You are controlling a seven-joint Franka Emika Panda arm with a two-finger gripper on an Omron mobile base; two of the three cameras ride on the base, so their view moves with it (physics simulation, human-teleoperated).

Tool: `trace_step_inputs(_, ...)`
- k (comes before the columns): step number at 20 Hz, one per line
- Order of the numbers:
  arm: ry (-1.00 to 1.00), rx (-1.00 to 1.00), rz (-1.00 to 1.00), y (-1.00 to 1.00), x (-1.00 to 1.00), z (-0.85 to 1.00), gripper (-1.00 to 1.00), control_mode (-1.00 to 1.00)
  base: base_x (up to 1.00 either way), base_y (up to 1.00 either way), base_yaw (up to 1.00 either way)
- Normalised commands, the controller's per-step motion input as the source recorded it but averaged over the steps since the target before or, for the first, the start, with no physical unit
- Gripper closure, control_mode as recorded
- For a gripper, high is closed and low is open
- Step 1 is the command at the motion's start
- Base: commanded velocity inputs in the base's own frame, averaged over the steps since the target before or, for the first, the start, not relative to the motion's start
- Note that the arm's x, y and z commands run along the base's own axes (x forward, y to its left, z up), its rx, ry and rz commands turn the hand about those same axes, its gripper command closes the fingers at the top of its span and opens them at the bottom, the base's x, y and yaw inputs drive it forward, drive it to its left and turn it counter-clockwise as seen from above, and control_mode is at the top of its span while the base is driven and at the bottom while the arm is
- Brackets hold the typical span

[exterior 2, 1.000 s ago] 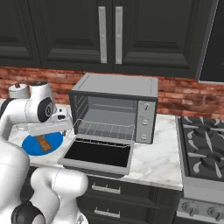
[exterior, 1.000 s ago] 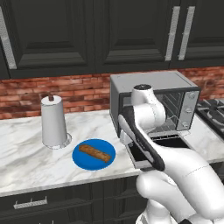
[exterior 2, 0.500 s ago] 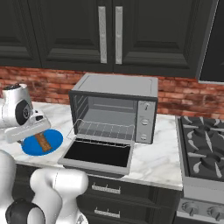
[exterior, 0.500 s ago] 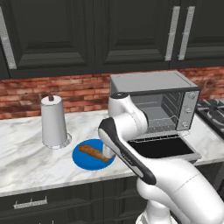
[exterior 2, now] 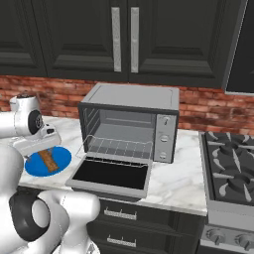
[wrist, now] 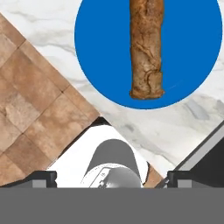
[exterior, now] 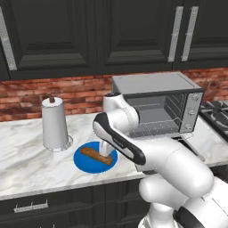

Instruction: Pull the toaster oven rack outwards. Pick up the baguette from the plate and place it on the toaster oven rack. Close the toaster oven door fully and set the temperature to the lowest setting.

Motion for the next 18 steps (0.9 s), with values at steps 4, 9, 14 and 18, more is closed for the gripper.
trace_step_inputs(4,0.00,0.00,0.01,0.41,0.19,-0.35,-1.00,-1.00,0.00,0.00,0.00)
trace_step_inputs(9,0.00,-0.02,0.00,0.23,0.38,-0.25,-1.00,-1.00,0.00,0.00,0.00)
trace_step_inputs(14,0.01,-0.06,0.00,0.09,0.37,-0.22,-1.00,-1.00,0.00,0.00,0.00)
trace_step_inputs(18,0.00,-0.06,0.00,0.00,0.41,-0.32,-1.00,-1.00,0.00,0.00,0.00)
